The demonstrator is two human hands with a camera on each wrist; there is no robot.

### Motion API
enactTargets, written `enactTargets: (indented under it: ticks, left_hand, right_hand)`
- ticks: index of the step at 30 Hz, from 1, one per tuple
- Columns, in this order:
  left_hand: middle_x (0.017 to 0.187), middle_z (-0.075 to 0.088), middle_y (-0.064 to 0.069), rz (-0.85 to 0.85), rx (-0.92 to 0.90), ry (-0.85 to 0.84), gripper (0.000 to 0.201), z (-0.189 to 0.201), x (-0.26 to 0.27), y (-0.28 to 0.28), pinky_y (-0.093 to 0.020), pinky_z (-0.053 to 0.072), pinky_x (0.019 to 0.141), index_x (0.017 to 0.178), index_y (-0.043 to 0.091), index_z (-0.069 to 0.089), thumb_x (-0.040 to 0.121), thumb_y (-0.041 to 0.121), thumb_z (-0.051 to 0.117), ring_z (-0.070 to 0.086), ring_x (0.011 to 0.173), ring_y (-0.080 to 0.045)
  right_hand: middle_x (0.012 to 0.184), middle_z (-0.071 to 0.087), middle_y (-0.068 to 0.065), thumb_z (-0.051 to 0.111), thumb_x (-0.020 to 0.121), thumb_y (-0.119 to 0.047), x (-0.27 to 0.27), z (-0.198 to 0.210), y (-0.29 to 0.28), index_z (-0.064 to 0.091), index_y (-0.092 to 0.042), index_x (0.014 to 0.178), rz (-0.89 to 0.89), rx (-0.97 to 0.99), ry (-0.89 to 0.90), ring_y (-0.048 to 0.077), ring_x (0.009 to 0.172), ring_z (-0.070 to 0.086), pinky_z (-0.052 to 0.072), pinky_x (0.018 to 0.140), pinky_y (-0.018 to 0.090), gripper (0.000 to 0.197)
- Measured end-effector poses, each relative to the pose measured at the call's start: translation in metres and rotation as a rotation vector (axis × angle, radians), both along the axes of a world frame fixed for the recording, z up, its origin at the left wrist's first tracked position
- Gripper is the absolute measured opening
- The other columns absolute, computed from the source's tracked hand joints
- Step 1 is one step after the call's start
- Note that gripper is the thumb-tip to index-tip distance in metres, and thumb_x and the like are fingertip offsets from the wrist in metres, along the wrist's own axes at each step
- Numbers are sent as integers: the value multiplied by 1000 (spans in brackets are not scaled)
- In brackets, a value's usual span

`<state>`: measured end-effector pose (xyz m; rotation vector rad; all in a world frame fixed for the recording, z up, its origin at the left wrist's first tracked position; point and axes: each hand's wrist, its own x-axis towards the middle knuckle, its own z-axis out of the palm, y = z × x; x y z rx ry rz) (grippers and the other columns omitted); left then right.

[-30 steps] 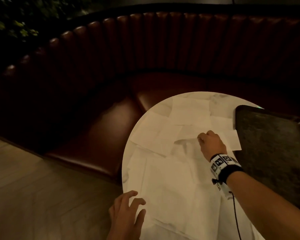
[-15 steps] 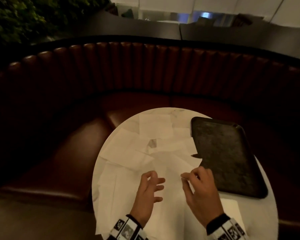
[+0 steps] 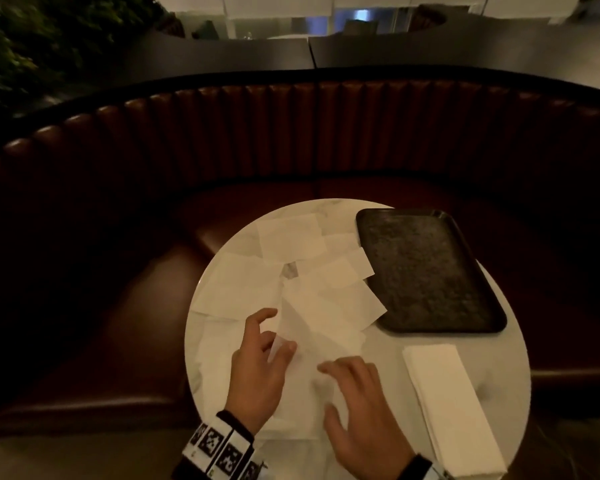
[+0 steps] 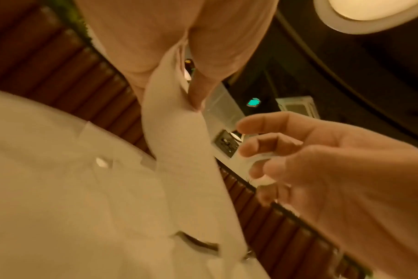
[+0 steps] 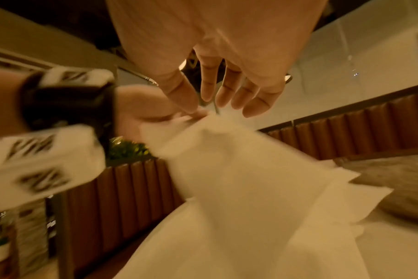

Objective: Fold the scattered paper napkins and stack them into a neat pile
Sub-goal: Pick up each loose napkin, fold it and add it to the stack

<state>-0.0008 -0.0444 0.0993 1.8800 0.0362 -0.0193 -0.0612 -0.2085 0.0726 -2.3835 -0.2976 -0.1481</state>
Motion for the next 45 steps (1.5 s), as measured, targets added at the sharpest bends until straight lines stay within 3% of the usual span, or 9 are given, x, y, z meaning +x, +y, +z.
enactTargets:
  ticks: [3, 6, 11, 23, 30, 33, 39, 42, 45]
  left_hand:
    - [81, 69, 13, -152, 215, -187, 46, 19, -7, 26, -16, 51, 69, 119, 42, 54, 87, 13, 67, 65, 74, -3]
    - [93, 70, 20, -277, 321, -361, 25, 36, -13, 44, -14, 50, 82, 105, 26, 70, 83, 15, 66, 64, 89, 4]
    - [96, 66, 19, -399, 510, -508, 17, 62, -13, 65, -3, 44, 82, 103, 22, 69, 86, 23, 64, 59, 91, 11]
    - [98, 39, 15, -540, 808, -365, 3, 91, 0, 52, -26, 38, 82, 90, 37, 62, 89, 39, 60, 35, 94, -8]
    - [87, 65, 16, -595, 694, -234, 6, 106, 43, 28, -28, 48, 80, 89, 27, 65, 90, 32, 62, 57, 85, -2]
    - [84, 66, 15, -623, 661, -191, 2, 95, 64, 3, -26, 47, 75, 86, 27, 68, 88, 28, 66, 58, 82, -4]
    - [77, 65, 11, -787, 560, -124, 8, 25, 88, -109, -14, 38, 65, 79, 21, 68, 80, 26, 74, 54, 70, 1]
    - [72, 64, 7, -878, 540, -119, 5, -22, 93, -178, -22, 41, 67, 79, 21, 70, 79, 23, 74, 53, 65, 0]
    - [89, 66, 1, -949, 649, -135, 8, -69, 95, -241, -33, 48, 80, 85, 23, 71, 81, 30, 72, 59, 86, -15]
  right_hand:
    - [127, 41, -18, 51, 87, -45, 21, 14, -2, 42, -36, 130, 22, 28, 43, 4, 118, 35, 32, 100, 21, 45]
    - [128, 47, -22, 46, 86, -62, 36, 28, 13, 45, -38, 130, 170, 40, 141, -2, 118, 40, 33, 101, 21, 50]
    - [97, 68, -17, 60, 89, -41, 29, 41, 37, 66, -28, 107, 147, 267, 116, -3, 90, 59, 46, 78, 12, 23]
    - [79, 64, -16, 51, 92, -44, 21, 64, 39, 67, -27, 92, 160, 263, -10, 2, 73, 58, 47, 68, 18, 23]
    - [81, 73, -17, 56, 88, -43, -22, 46, -10, 74, -27, 91, -39, 392, 119, 3, 72, 66, 51, 68, 25, 25]
    - [80, 74, -16, 64, 89, -26, -47, 30, -42, 76, -33, 89, -163, 472, 259, 2, 72, 68, 51, 68, 17, 14]
    - [65, 70, 13, 60, 91, -14, -77, -12, -108, 73, -24, 86, -499, 627, 522, 8, 54, 62, 50, 57, 27, 17]
    - [58, 66, 7, 61, 91, -15, -87, -45, -143, 65, -20, 95, -670, 584, 566, 9, 51, 58, 48, 57, 28, 8]
    - [61, 69, 1, 61, 91, -19, -91, -73, -173, 56, -25, 99, -788, 485, 619, 5, 54, 59, 47, 58, 21, 11]
